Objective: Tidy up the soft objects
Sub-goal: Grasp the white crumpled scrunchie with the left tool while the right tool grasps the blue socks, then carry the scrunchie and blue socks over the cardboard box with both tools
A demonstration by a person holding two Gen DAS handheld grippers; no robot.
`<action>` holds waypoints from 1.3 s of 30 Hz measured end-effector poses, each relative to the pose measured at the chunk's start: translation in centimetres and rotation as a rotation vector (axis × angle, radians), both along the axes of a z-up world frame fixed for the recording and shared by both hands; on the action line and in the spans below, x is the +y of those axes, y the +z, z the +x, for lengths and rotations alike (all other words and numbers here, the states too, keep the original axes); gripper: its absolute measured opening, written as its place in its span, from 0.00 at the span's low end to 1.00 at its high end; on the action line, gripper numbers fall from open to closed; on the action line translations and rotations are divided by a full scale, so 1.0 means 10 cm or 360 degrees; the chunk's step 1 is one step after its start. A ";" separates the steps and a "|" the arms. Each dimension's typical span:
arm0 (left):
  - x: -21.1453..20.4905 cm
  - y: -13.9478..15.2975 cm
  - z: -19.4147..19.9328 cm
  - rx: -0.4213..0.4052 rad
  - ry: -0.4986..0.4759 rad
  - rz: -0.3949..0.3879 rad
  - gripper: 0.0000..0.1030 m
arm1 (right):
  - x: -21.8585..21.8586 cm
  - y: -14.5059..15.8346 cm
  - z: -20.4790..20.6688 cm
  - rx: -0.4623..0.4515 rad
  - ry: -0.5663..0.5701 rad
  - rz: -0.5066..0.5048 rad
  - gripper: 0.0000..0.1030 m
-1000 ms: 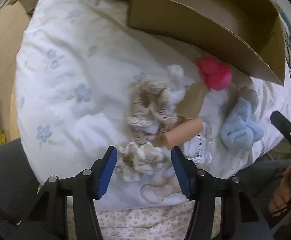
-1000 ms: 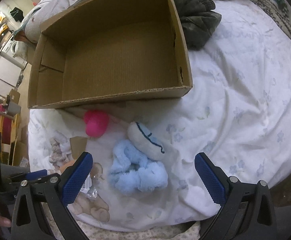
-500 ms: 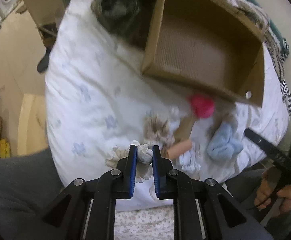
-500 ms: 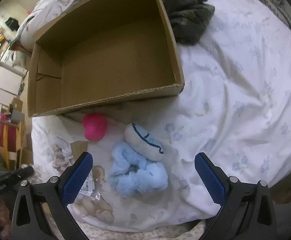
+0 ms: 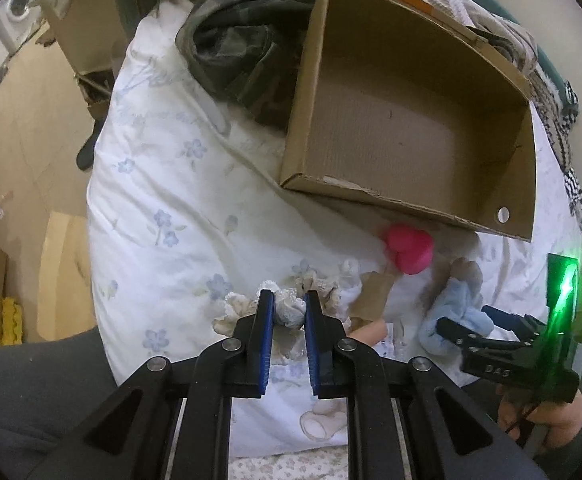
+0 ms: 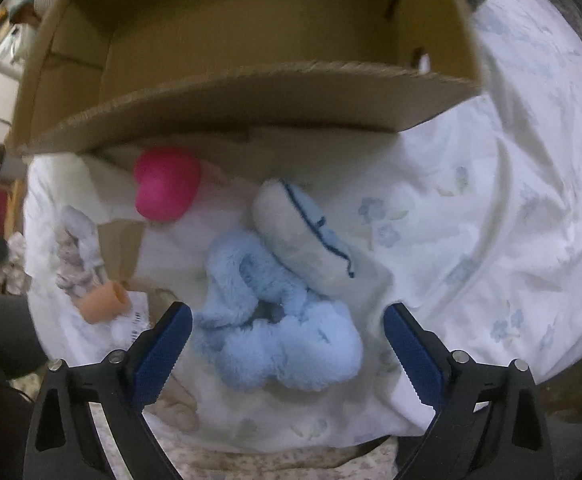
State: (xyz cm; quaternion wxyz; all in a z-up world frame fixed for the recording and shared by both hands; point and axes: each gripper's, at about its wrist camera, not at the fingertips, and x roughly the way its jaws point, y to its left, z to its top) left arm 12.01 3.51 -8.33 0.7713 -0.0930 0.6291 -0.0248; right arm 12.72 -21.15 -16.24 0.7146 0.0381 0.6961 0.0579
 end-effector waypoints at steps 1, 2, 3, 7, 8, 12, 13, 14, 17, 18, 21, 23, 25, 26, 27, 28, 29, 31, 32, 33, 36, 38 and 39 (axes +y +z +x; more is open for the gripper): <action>-0.02 0.01 0.00 -0.0005 -0.0008 0.0001 0.13 | 0.04 -0.03 0.01 0.0013 0.0013 -0.0003 1.00; -0.04 0.01 0.00 -0.0008 -0.0015 0.0000 0.13 | 0.10 -0.07 0.02 0.0022 0.0029 -0.0010 0.95; -0.06 0.01 0.00 -0.0012 -0.0019 0.0004 0.13 | 0.14 -0.09 0.02 0.0026 0.0047 -0.0023 0.91; -0.08 0.02 -0.01 -0.0033 -0.0024 0.0033 0.13 | 0.25 -0.15 0.06 0.0030 0.0081 -0.0034 0.71; -0.07 0.02 -0.01 -0.0037 -0.0019 0.0037 0.13 | 0.26 -0.14 0.07 0.0013 0.0088 -0.0041 0.58; -0.04 0.03 -0.02 -0.0046 0.0000 0.0045 0.13 | 0.33 -0.11 0.09 -0.0012 0.0099 0.0019 0.31; -0.03 0.03 -0.02 -0.0050 0.0003 0.0052 0.13 | 0.35 -0.09 0.09 -0.0020 0.0106 0.0032 0.25; -0.03 0.04 -0.03 -0.0053 0.0003 0.0060 0.13 | 0.35 -0.07 0.08 -0.0030 0.0106 0.0048 0.22; -0.04 0.04 -0.03 -0.0070 -0.0002 0.0107 0.13 | 0.32 0.02 0.03 -0.0073 0.0090 0.0087 0.22; -0.04 0.04 -0.04 -0.0076 -0.0001 0.0118 0.13 | 0.32 0.06 0.01 -0.0088 0.0085 0.0104 0.22; -0.03 0.05 -0.05 -0.0090 0.0009 0.0139 0.13 | 0.31 0.20 -0.15 -0.0126 0.0066 0.0150 0.22; 0.01 0.07 -0.06 -0.0101 0.0030 0.0138 0.13 | 0.27 0.28 -0.20 -0.0142 0.0051 0.0179 0.22; 0.04 0.09 -0.08 -0.0113 0.0047 0.0129 0.13 | 0.16 0.38 -0.28 -0.0161 0.0029 0.0236 0.22; 0.06 0.12 -0.09 -0.0120 0.0054 0.0130 0.13 | 0.13 0.44 -0.31 -0.0161 0.0020 0.0270 0.22; 0.07 0.14 -0.09 -0.0128 0.0059 0.0129 0.13 | 0.09 0.48 -0.30 -0.0155 0.0010 0.0303 0.22; 0.08 0.18 -0.10 -0.0141 0.0061 0.0121 0.13 | 0.06 0.55 -0.32 -0.0163 0.0000 0.0342 0.22; 0.09 0.22 -0.10 -0.0149 0.0062 0.0115 0.13 | 0.02 0.63 -0.28 -0.0177 -0.0004 0.0364 0.22; 0.09 0.34 -0.09 -0.0180 0.0064 0.0095 0.13 | -0.07 0.77 -0.29 -0.0204 -0.0010 0.0419 0.22; 0.08 0.40 -0.07 -0.0198 0.0065 0.0085 0.13 | -0.12 0.85 -0.30 -0.0222 -0.0011 0.0449 0.22; 0.07 0.46 -0.06 -0.0221 0.0064 0.0078 0.13 | -0.20 0.93 -0.29 -0.0242 -0.0010 0.0472 0.22; 0.02 0.69 0.02 -0.0301 0.0043 0.0055 0.13 | -0.34 1.17 -0.26 -0.0355 -0.0010 0.0553 0.22; -0.04 0.83 0.10 -0.0366 0.0012 0.0053 0.13 | -0.40 1.33 -0.21 -0.0461 -0.0027 0.0590 0.22; -0.08 0.89 0.16 -0.0405 -0.0008 0.0060 0.13 | -0.44 1.41 -0.17 -0.0530 -0.0037 0.0609 0.22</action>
